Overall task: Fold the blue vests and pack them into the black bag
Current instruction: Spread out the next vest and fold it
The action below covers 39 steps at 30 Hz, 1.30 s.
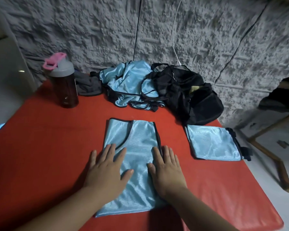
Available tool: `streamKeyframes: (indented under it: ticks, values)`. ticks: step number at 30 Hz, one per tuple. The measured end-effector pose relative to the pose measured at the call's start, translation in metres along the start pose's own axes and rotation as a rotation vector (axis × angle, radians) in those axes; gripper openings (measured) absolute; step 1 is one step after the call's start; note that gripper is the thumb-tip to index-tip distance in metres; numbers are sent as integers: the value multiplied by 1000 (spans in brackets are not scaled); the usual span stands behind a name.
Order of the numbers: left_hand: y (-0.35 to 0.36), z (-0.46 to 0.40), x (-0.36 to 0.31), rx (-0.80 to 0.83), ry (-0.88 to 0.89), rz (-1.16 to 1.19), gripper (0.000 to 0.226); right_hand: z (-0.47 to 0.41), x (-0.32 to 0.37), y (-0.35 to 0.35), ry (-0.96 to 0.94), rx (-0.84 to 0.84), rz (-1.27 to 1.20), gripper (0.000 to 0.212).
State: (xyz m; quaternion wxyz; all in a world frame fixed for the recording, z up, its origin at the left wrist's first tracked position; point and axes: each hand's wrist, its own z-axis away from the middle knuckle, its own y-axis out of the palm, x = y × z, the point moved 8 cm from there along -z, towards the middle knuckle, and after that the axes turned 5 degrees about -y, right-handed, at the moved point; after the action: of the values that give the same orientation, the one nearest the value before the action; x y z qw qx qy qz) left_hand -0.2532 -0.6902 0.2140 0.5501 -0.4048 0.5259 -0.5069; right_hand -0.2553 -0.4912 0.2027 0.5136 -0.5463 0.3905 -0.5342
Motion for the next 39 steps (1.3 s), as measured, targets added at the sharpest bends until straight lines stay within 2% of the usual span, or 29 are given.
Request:
streamKeyframes:
  ticks: [6, 9, 11, 13, 14, 17, 19, 20, 22, 25, 27, 32, 35, 37, 39]
  values:
    - [0, 0, -3, 21, 3, -8, 89, 8, -13, -5, 103, 63, 51, 64]
    - [0, -2, -3, 47, -5, -30, 91, 6, -10, -6, 104, 134, 43, 66]
    - [-2, -1, -6, 74, -1, -25, 96, 3, -6, -15, 94, 159, 58, 76]
    - [-13, -4, -9, 38, 12, 17, 99, -4, 3, -36, 73, 82, 39, 81]
    - [-20, -7, -10, -6, 26, 30, 98, -10, 8, -48, 54, 10, 20, 76]
    - [-35, -26, -10, -153, 79, 95, 85, -35, 27, -69, -55, -166, -39, 64]
    - [-39, -43, -10, -207, 125, 163, 68, -53, 40, -63, -118, -162, -74, 64]
    - [-38, -52, -11, -204, 146, 188, 60, -61, 45, -56, -137, -142, -68, 65]
    - [-33, -65, -13, -165, 162, 219, 58, -73, 48, -42, -137, -104, -29, 66]
    - [-14, -74, -8, -73, 120, 99, 67, -83, 37, -20, -94, -19, -10, 63]
    - [-2, -72, -4, -53, 81, -9, 82, -82, 26, -12, -85, 20, -1, 64]
    - [-3, -74, -1, 22, -43, 1, 80, -78, 16, -14, -78, 31, 6, 65]
    - [-11, -81, -2, 96, -98, 27, 92, -84, 19, -21, -60, -21, 53, 61]
    - [-19, -91, -4, 68, -96, 48, 90, -91, 27, -31, -84, -74, 66, 60]
    - [-27, -102, -8, -22, -65, 71, 79, -98, 38, -37, -128, -100, 73, 65]
